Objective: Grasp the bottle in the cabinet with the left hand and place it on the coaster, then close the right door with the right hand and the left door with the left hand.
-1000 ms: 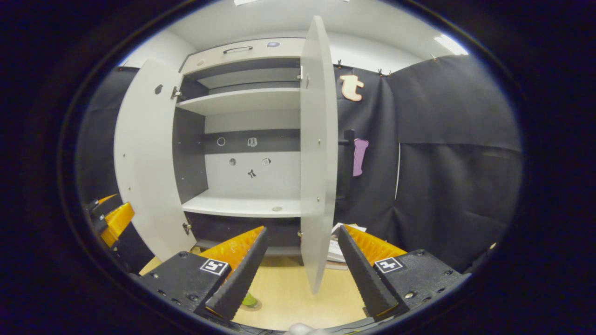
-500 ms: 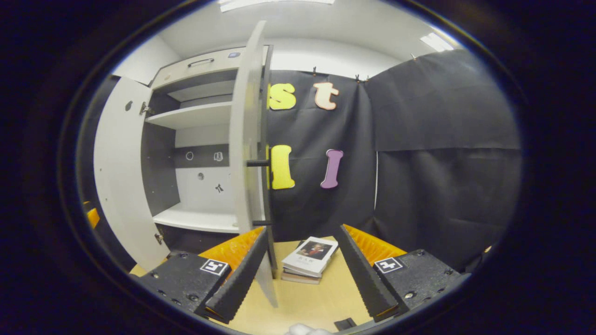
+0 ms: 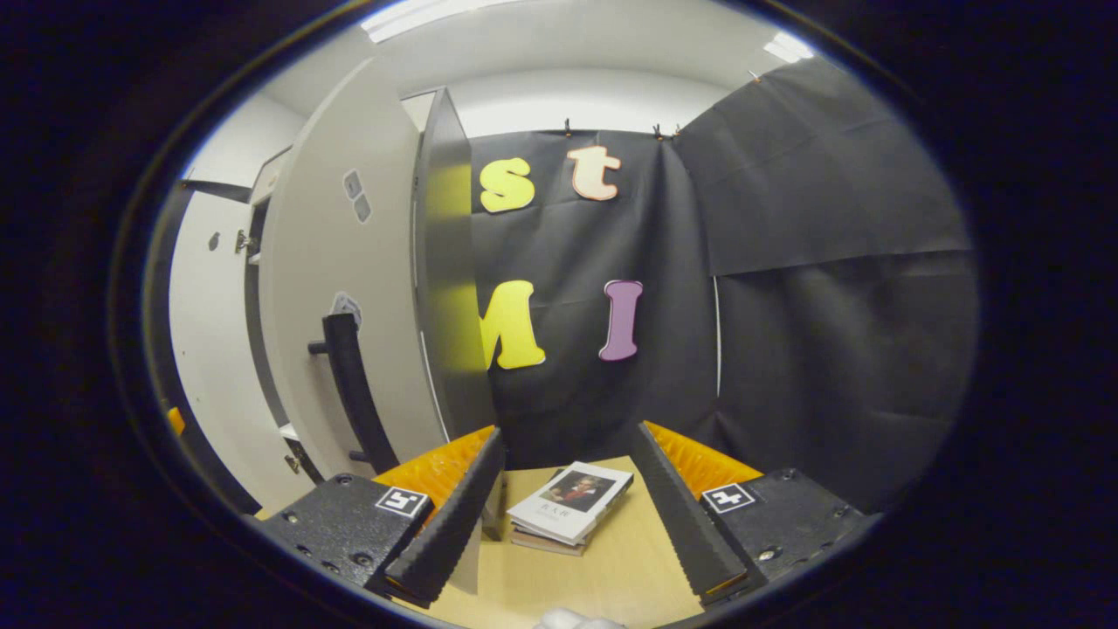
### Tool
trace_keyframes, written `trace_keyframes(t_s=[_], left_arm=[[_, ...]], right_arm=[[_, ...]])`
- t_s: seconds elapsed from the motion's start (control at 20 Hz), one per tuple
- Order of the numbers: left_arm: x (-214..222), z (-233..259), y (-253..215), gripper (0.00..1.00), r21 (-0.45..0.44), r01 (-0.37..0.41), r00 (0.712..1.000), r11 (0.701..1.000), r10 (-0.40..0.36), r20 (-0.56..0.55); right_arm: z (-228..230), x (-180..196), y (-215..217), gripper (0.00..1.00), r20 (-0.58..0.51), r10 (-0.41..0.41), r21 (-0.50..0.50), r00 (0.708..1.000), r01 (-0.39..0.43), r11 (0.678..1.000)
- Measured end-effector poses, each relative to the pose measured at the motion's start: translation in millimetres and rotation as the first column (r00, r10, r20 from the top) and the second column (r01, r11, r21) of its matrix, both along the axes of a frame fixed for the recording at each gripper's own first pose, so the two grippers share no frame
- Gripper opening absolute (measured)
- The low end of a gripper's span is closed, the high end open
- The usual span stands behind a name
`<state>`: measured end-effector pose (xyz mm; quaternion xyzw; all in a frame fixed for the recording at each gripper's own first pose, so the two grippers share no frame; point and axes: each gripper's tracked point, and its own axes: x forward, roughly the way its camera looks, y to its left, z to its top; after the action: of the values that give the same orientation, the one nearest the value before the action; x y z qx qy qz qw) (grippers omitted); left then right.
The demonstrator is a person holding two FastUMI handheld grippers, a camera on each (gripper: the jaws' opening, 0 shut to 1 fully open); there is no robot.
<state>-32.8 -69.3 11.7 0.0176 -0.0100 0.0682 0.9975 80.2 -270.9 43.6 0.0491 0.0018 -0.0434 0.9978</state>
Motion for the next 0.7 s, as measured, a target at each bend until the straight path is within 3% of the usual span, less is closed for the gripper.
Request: trace_keyframes(t_s=[0.2, 0.25, 0.3, 0.35, 0.55, 0.7], left_arm=[[-13, 3, -17, 0.96, 0.006, -0.048, 0.999, 0.999, 0.048, 0.013], [-16, 3, -18, 0.95, 0.010, -0.056, 0.998, 0.998, 0.056, 0.011], [-18, 3, -17, 0.95, 0.013, -0.070, 0.998, 0.997, 0.070, 0.009], [-20, 2, -14, 0.95, 0.015, -0.084, 0.996, 0.996, 0.084, 0.009], [-25, -1, -4, 0.96, 0.024, -0.121, 0.993, 0.992, 0.121, -0.005], [-21, -5, 2, 0.96, 0.020, -0.124, 0.992, 0.992, 0.124, -0.008]], right_arm=[[5, 20, 16, 0.99, -0.001, 0.092, 0.003, 0.996, -0.092, 0.996], [7, 23, 24, 0.95, 0.000, 0.115, -0.001, 0.993, -0.115, 0.993], [8, 26, 33, 0.99, 0.000, 0.139, -0.005, 0.990, -0.139, 0.990], [10, 28, 43, 0.95, -0.003, 0.165, -0.010, 0.986, -0.165, 0.986], [19, 31, 80, 0.99, 0.003, 0.258, -0.053, 0.966, -0.257, 0.965], [26, 29, 84, 0.94, -0.001, 0.225, -0.131, 0.974, -0.223, 0.966]])
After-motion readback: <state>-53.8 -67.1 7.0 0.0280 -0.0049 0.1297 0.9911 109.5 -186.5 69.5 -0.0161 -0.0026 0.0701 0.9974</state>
